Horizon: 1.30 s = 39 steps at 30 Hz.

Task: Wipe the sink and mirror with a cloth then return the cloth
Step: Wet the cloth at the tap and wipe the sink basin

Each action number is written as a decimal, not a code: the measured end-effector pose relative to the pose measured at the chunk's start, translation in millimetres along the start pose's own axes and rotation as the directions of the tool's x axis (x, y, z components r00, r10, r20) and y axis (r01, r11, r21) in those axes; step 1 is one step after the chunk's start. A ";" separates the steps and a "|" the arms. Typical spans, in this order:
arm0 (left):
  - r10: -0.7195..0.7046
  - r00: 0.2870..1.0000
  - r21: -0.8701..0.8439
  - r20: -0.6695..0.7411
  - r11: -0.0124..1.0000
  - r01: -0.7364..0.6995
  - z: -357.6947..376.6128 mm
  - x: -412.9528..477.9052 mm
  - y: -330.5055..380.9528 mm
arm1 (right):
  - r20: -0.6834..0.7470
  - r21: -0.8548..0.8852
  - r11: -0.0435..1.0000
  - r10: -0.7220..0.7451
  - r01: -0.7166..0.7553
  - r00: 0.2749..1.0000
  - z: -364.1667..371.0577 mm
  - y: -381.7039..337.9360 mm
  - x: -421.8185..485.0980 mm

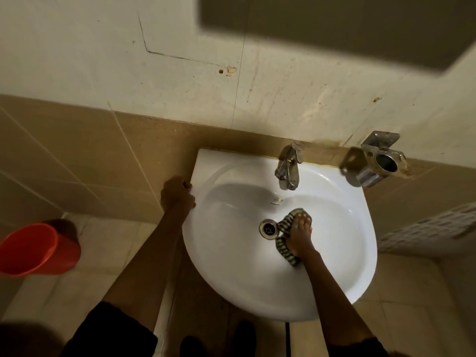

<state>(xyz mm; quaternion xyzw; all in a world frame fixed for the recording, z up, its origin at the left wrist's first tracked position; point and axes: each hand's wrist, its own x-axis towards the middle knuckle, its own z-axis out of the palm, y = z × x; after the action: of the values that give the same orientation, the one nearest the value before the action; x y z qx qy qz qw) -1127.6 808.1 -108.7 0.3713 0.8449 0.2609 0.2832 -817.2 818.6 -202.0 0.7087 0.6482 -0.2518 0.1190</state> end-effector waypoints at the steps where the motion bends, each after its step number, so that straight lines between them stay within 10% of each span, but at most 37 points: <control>1: -0.004 1.000 0.005 0.001 1.000 0.004 -0.1 0.4 0.7 | 0.014 -0.040 0.998 -0.047 0.047 0.999 -2.4 2.1 4.6; 6: -0.052 0.998 0.010 0.027 0.999 0.052 -4.8 1.2 8.3 | 0.219 -0.165 0.937 -0.269 0.308 0.938 -8.2 16.7 -8.0; 13: -0.012 1.000 0.015 -0.008 1.000 0.012 -2.6 -5.4 5.7 | 0.353 -0.152 0.965 -0.148 0.213 0.924 5.9 35.9 -65.0; 17: -0.036 0.999 -0.026 -0.021 0.999 0.035 -1.8 -2.5 7.1 | 0.147 -0.155 0.813 -0.542 0.561 0.827 52.4 -29.6 -70.9; 22: -0.071 0.997 -0.041 -0.015 0.997 0.070 -1.2 -2.5 8.4 | 0.024 0.214 0.923 -0.332 0.320 0.943 53.6 -146.8 -50.5; 33: -0.050 0.999 -0.026 0.004 0.998 0.050 -0.3 0.3 5.4 | -0.114 0.393 0.919 0.082 -0.031 0.990 47.3 -126.4 -5.5; 39: -0.031 1.000 -0.040 -0.005 0.999 0.030 -1.9 3.5 6.0 | -0.076 0.536 0.767 -0.371 0.352 0.926 42.7 -150.2 -59.5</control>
<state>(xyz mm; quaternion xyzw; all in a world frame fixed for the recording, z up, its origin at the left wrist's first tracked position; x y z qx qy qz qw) -1128.0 813.9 -104.4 0.3519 0.8461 0.2742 0.2918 -974.8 766.1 -184.0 0.5707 0.6726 -0.4541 -0.1251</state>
